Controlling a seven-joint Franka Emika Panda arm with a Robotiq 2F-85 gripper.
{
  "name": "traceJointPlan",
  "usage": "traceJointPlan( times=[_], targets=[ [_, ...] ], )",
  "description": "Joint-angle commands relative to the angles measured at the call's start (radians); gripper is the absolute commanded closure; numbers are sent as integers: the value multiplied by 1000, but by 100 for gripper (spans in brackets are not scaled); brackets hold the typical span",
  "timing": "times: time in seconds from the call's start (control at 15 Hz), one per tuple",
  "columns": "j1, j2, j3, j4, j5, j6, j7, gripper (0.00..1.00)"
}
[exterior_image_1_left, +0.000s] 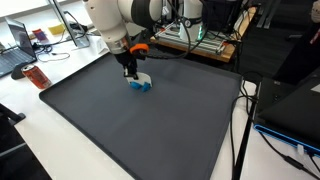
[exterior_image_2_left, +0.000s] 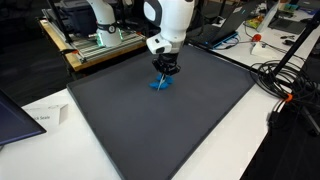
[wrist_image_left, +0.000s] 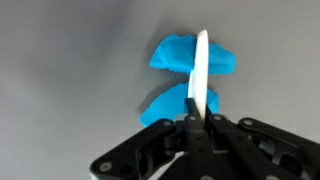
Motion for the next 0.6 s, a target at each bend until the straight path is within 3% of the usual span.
traceJointPlan(
  times=[0.0,0.53],
  targets=[
    [13,-12,-20,-77,8,89,35,99],
    [1,-51,-18,-109,11,121,27,99]
  ],
)
